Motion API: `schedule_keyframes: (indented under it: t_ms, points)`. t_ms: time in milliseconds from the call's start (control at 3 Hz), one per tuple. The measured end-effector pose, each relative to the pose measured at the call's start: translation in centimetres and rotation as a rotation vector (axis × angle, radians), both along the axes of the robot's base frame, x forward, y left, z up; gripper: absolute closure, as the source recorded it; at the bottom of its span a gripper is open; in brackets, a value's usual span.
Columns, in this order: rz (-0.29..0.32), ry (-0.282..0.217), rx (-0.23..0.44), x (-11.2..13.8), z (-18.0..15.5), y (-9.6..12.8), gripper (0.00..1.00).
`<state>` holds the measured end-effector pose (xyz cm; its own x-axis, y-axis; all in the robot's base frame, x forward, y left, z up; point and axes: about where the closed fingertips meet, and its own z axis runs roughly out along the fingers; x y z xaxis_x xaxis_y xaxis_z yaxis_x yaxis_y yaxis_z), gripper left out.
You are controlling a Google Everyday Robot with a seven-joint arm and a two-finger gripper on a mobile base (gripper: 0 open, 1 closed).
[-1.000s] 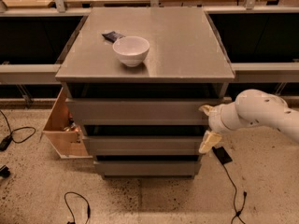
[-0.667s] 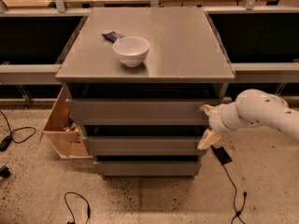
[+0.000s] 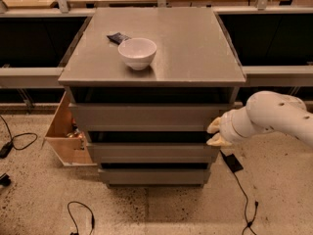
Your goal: Close top drawer
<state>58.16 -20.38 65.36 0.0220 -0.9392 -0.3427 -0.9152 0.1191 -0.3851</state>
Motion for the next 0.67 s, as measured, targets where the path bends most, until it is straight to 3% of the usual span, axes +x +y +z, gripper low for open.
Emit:
schedule_keyframes:
  t_ms: [333, 667]
  points:
    - [0.033, 0.074, -0.153, -4.7, 4.2, -0.6, 0.87]
    - [0.034, 0.077, -0.291, -6.1, 11.5, -0.9, 1.00]
